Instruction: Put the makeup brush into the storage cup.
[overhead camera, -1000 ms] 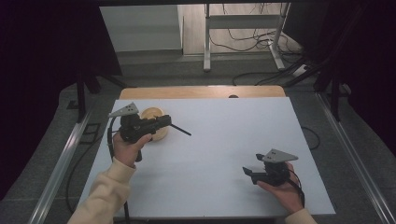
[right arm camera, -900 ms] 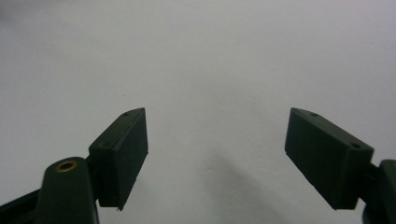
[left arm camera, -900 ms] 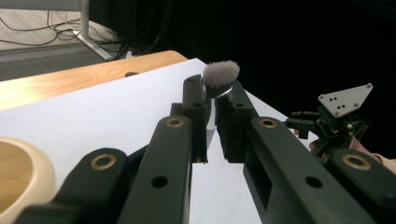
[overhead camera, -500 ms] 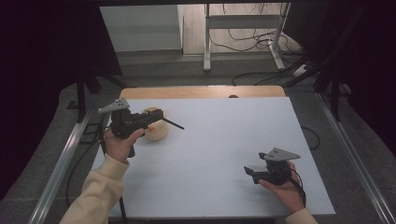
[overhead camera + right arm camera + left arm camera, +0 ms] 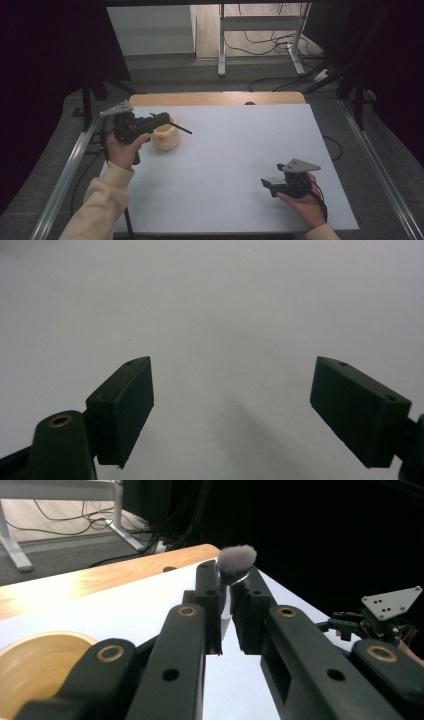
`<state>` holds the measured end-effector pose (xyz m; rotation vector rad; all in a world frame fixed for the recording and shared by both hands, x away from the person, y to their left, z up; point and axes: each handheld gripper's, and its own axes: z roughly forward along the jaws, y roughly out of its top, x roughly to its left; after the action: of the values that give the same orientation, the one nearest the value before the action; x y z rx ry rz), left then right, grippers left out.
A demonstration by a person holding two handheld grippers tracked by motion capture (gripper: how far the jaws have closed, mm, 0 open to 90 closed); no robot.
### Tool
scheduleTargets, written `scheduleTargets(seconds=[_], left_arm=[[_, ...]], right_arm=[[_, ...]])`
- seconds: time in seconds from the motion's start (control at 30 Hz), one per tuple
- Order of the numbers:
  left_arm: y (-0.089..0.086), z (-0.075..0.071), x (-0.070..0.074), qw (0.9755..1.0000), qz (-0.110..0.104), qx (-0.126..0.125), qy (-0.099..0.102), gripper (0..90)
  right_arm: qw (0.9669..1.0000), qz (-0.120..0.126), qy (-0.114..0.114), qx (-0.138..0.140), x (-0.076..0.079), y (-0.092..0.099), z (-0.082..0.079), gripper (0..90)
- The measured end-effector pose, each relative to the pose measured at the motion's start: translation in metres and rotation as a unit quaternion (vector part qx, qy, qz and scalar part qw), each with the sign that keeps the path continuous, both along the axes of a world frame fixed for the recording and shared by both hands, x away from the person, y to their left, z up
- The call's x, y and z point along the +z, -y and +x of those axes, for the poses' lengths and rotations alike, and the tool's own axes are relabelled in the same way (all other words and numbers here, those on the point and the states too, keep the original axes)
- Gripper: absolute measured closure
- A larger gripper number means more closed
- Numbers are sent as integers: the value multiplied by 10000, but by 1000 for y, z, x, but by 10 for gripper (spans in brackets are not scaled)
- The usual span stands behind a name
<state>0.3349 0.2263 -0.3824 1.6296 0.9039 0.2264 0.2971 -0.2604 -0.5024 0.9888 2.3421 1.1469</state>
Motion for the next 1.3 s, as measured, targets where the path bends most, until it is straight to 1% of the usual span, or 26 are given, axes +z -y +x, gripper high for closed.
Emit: scheduleTargets(seconds=[0.27, 0.53, 0.7, 0.87, 0.97, 1.3], left_arm=[[-8, 5, -3, 9999, 45, 137, -85, 825], [-17, 12, -8, 9993, 10, 307, -192, 824], [-22, 16, -10, 9990, 29, 392, -231, 824], [-27, 21, -12, 9983, 94, 489, -303, 824], [-30, 23, -11, 9979, 85, 550, -333, 824], [-38, 28, -11, 9966, 139, 721, -384, 824]], right_arm=[[10000, -29, -8, 9, 0, 0, 0, 176], [10000, -45, -17, 15, -1, -1, 1, 176], [10000, -51, -19, 16, -1, 0, 1, 176], [10000, -51, -12, 21, -1, 0, 1, 176], [10000, -54, -13, 21, -1, -1, 1, 176], [10000, -38, -19, 53, -1, -1, 0, 176]])
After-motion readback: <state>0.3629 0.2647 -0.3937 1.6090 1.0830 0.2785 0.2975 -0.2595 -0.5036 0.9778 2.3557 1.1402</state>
